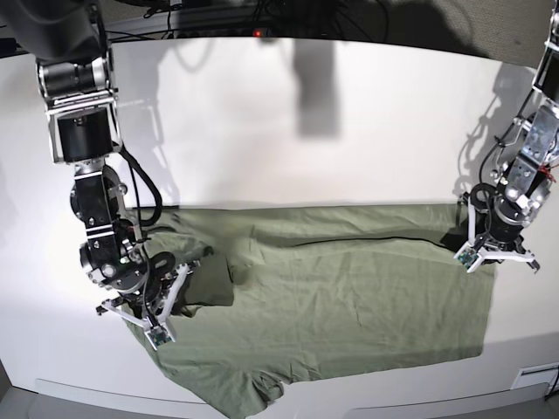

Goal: Fold the T-shirt properly
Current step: 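Lay the shoulder edges down partway along the shirt body, then open both grippers and release the shirt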

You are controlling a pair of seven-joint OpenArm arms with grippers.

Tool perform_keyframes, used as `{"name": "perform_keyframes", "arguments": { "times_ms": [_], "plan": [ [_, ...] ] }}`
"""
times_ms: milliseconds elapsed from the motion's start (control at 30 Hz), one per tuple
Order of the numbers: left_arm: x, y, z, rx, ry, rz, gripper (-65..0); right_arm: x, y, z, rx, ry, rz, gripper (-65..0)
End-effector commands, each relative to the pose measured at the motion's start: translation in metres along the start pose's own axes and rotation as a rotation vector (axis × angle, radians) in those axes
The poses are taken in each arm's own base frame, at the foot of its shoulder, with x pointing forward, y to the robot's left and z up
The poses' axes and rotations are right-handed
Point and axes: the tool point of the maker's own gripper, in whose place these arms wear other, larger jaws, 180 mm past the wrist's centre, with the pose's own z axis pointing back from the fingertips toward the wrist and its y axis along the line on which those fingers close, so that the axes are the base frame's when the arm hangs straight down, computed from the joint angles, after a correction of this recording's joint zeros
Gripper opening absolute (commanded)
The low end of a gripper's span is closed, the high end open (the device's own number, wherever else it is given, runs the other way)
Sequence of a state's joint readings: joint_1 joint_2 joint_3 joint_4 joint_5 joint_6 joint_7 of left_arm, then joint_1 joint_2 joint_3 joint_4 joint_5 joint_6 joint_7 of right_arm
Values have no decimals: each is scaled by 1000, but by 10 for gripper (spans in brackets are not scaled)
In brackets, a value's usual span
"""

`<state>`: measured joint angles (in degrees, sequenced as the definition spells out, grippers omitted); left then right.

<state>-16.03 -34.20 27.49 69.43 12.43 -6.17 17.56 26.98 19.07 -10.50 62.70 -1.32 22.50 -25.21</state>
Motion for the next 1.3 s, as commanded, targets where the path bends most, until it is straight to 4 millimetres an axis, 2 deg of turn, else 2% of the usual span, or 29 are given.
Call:
{"name": "perform_keyframes", "arguments": {
  "times_ms": [0,100,267,633,833,967,1033,1067,1267],
  "plan": [
    [10,20,-1,51,-32,-3,-650,25,-17,2,-35,-68,-3,-650],
    [10,13,-7,38,-34,23,-650,19,-18,-1,-33,-53,-11,-650],
    [-4,9,-24,24,28,87,-650,16,-18,-3,-31,-53,-15,-650],
    [1,26,-28,69,11,99,-650,6,-45,-20,-90,-27,-83,-650],
    [0,25,-28,68,14,98,-650,24,-49,-19,-99,-115,-74,-650],
    [0,25,-28,68,14,98,-650,49,-54,-14,-133,-253,30,-346],
    [0,25,-28,68,15,98,-650,55,-54,-12,-144,-284,74,-260],
    [0,25,-28,68,15,98,-650,56,-54,-12,-145,-286,78,-244],
    [1,25,-28,68,13,98,-650,55,-54,-12,-144,-284,76,-243]
  ]
}}
